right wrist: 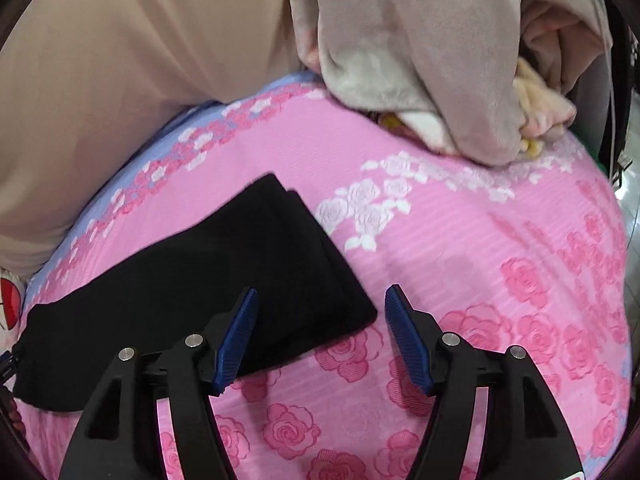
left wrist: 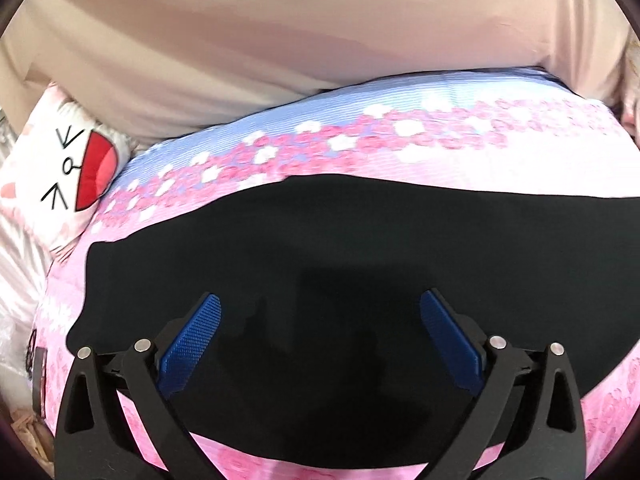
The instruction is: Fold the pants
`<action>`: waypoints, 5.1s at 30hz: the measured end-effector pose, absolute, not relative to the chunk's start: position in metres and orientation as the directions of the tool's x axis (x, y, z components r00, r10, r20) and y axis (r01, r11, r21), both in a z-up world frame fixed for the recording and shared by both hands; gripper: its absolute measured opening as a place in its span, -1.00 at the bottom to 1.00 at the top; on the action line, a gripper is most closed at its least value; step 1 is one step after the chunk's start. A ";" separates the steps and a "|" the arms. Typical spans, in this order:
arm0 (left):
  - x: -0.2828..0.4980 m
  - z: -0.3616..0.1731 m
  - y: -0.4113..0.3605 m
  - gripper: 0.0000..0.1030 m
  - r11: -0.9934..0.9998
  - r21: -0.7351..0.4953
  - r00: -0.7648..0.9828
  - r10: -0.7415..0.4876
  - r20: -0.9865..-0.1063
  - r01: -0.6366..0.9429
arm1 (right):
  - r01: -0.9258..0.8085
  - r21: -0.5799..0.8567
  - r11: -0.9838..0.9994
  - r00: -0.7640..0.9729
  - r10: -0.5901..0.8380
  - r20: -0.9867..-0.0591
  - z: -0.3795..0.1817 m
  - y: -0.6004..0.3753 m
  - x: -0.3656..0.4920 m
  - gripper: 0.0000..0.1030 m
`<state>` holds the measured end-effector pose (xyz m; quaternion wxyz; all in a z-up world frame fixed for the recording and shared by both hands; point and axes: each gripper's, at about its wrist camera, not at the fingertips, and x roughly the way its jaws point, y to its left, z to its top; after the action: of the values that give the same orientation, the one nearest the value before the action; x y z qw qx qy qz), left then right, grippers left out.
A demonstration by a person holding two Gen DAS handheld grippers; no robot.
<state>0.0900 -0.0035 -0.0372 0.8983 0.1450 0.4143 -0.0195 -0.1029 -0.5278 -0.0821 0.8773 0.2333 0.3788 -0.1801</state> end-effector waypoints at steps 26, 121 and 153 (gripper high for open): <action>0.075 -0.037 0.113 0.90 0.994 0.106 0.648 0.071 -0.758 0.016 | -0.161 0.487 0.858 0.777 0.414 -0.473 0.052 -0.281 0.019 -0.61; 0.042 -0.044 0.191 0.90 0.948 -0.316 0.593 -0.242 -0.768 -0.023 | -0.404 0.179 0.897 0.551 0.394 -0.736 -0.075 -0.100 -0.003 -0.66; 0.078 -0.008 0.256 -0.75 0.956 -0.248 0.711 -0.066 -0.700 -0.156 | -0.230 0.251 0.940 0.647 0.340 -0.682 -0.049 -0.136 -0.021 0.42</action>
<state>0.0776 0.2562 -0.0081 0.9133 -0.1463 0.3793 0.0248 -0.0211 -0.1359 -0.0495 0.9047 0.0711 0.3893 0.1575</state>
